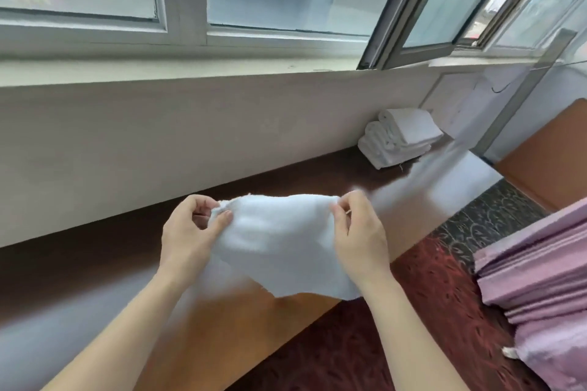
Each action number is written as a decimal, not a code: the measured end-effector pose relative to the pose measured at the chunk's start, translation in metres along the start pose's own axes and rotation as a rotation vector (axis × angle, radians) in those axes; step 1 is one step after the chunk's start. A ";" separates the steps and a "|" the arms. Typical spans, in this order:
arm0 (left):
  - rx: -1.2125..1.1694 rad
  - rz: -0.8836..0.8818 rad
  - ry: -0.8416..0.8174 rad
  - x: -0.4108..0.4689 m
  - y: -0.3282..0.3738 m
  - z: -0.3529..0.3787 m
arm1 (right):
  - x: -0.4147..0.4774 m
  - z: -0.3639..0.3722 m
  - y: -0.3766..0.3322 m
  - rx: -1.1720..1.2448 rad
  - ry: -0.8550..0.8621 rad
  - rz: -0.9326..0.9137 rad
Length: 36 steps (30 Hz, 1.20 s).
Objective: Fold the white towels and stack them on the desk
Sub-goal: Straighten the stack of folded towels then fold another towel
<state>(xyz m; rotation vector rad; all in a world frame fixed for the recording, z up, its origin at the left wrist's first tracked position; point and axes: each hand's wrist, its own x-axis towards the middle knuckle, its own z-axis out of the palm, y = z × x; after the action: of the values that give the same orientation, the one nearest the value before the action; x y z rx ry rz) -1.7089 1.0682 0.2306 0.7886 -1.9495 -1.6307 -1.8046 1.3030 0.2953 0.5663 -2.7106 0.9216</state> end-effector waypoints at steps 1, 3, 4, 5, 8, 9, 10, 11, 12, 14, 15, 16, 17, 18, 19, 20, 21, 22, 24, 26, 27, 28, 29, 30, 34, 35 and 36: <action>0.043 -0.031 0.038 0.016 -0.011 -0.002 | 0.010 0.020 0.011 -0.018 -0.136 0.012; 0.149 -0.159 0.074 0.048 -0.038 -0.009 | 0.024 0.059 0.043 -0.127 -0.483 0.115; 0.226 -0.252 0.065 0.060 -0.051 -0.013 | 0.028 0.076 0.061 -0.194 -0.611 0.157; 0.307 -0.338 0.038 0.068 -0.064 -0.016 | 0.031 0.090 0.078 -0.242 -0.675 0.185; 0.419 -0.496 -0.005 0.066 -0.099 -0.005 | 0.045 0.117 0.124 -0.286 -0.737 0.203; 0.412 -0.537 -0.013 0.056 -0.108 0.003 | 0.052 0.124 0.137 -0.286 -0.759 0.199; 0.388 -0.589 -0.018 0.044 -0.116 0.011 | 0.060 0.128 0.147 -0.272 -0.789 0.223; 0.349 -0.664 -0.009 0.031 -0.122 0.021 | 0.070 0.136 0.158 -0.241 -0.820 0.248; 0.309 -0.739 0.014 0.019 -0.128 0.031 | 0.078 0.143 0.168 -0.209 -0.852 0.285; 0.234 -0.844 0.105 -0.004 -0.134 0.051 | 0.093 0.156 0.186 -0.122 -0.883 0.354; 0.207 -0.860 0.146 -0.015 -0.136 0.061 | 0.098 0.162 0.190 -0.070 -0.884 0.397; 0.183 -0.869 0.179 -0.024 -0.136 0.073 | 0.103 0.168 0.193 -0.019 -0.883 0.438; 0.129 -0.886 0.208 -0.030 -0.132 0.086 | 0.105 0.172 0.194 0.023 -0.880 0.470; 0.050 -0.905 0.237 -0.033 -0.128 0.097 | 0.107 0.176 0.195 0.049 -0.896 0.481; -0.020 -0.921 0.265 -0.033 -0.125 0.106 | 0.108 0.180 0.194 0.054 -0.928 0.450; -0.057 -0.913 0.297 -0.032 -0.122 0.111 | 0.108 0.184 0.192 0.052 -0.956 0.400; -0.062 -0.892 0.335 -0.028 -0.120 0.116 | 0.109 0.187 0.191 0.060 -0.982 0.356; -0.056 -0.864 0.383 -0.025 -0.119 0.121 | 0.111 0.191 0.191 0.090 -0.998 0.338; -0.050 -0.774 0.472 -0.016 -0.112 0.123 | 0.118 0.194 0.188 0.183 -1.017 0.383; -0.003 -0.683 0.497 -0.008 -0.103 0.120 | 0.127 0.191 0.184 0.315 -1.032 0.467; 0.016 -0.663 0.478 -0.003 -0.100 0.117 | 0.132 0.187 0.181 0.397 -1.054 0.524; 0.018 -0.653 0.448 0.002 -0.094 0.113 | 0.137 0.182 0.176 0.493 -1.080 0.580; 0.009 -0.646 0.418 0.007 -0.090 0.109 | 0.143 0.178 0.172 0.580 -1.099 0.632; 0.008 -0.641 0.395 0.012 -0.087 0.105 | 0.148 0.173 0.168 0.653 -1.103 0.666; 0.035 -0.617 0.373 0.028 -0.064 0.084 | 0.177 0.146 0.152 0.734 -0.984 0.629; 0.032 -0.610 0.368 0.030 -0.054 0.083 | 0.187 0.136 0.152 0.717 -0.932 0.606; 0.009 -0.592 0.353 0.030 -0.043 0.081 | 0.197 0.124 0.152 0.697 -0.875 0.569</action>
<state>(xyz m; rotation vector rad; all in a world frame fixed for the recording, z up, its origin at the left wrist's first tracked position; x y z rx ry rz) -1.7806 1.0991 0.1735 1.6490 -1.5542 -1.6345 -2.0571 1.2801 0.1821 0.3366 -3.3258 2.2682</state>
